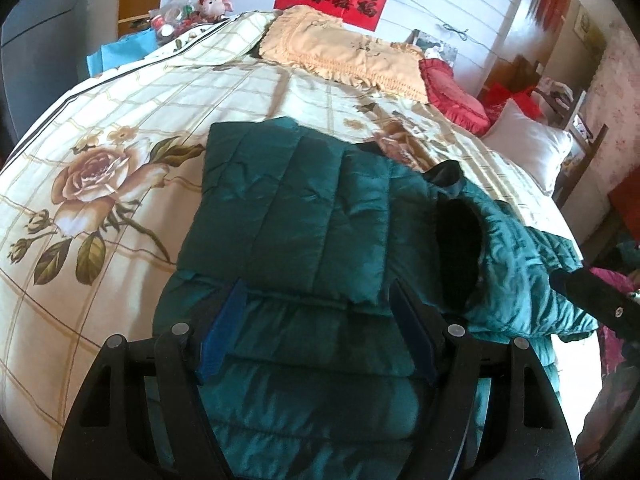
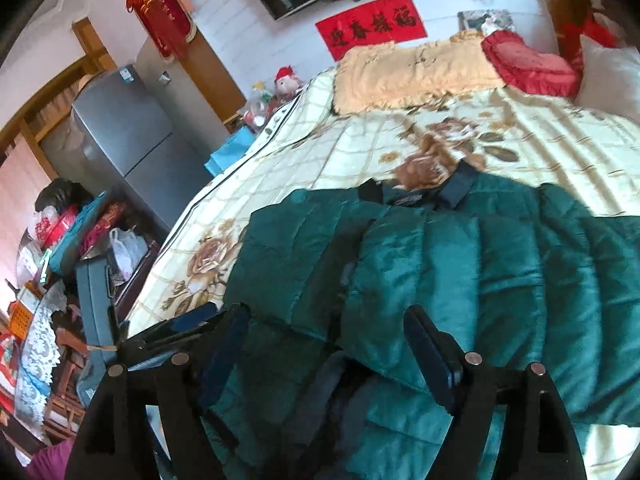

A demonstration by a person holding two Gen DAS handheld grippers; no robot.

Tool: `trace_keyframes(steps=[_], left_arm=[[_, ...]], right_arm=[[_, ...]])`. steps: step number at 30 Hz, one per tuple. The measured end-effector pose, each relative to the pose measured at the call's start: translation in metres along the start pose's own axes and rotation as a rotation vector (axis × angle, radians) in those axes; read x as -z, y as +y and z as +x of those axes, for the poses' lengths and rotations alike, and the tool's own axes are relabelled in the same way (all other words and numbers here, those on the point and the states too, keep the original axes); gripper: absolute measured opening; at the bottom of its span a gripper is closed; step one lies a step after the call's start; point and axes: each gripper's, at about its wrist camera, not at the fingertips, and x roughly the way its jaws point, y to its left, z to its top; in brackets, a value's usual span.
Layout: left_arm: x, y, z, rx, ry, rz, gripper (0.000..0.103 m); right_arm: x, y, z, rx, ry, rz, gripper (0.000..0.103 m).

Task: Fold large clothes
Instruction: 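Release the sleeve with the right gripper while the left gripper grasps the jacket side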

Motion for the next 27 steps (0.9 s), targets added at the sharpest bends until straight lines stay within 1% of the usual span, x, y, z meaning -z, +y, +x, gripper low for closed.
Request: trace_keyframes(steps=[3,7,10,12,15,18,21,24,27], left_arm=[[-0.001,-0.009,-0.003,0.025,-0.003,0.008,0.074],[-0.004,-0.026,-0.002,0.076,-0.005,0.021,0.074],[-0.004,-0.043,0.005,0.134,0.004,0.037,0.074],[-0.006,-0.054,0.014,0.177,0.034,0.046,0.074],[-0.009,-0.069,0.031,0.219,0.08,0.039,0.074],[-0.01,-0.082,0.046,0.223,0.107,0.024,0.074],[-0.008,-0.094,0.054,0.242,0.119,0.025,0.074],[-0.006,-0.108,0.057,0.239,0.116,0.051,0.074],[-0.002,-0.121,0.063,0.216,0.114,0.089,0.074]], right_arm=[[0.001,-0.004,-0.017,0.093,-0.012,-0.029,0.078],[0.002,-0.023,-0.04,0.165,-0.025,-0.026,0.078],[0.004,-0.045,-0.061,0.183,-0.04,0.018,0.078],[0.005,-0.058,-0.074,0.192,-0.052,0.045,0.078],[0.01,-0.078,-0.095,0.183,-0.072,0.105,0.078],[0.017,-0.094,-0.111,0.161,-0.091,0.157,0.078],[0.022,-0.1,-0.118,0.165,-0.101,0.164,0.078],[0.026,-0.105,-0.123,0.175,-0.106,0.164,0.078],[0.027,-0.11,-0.124,0.186,-0.11,0.173,0.078]])
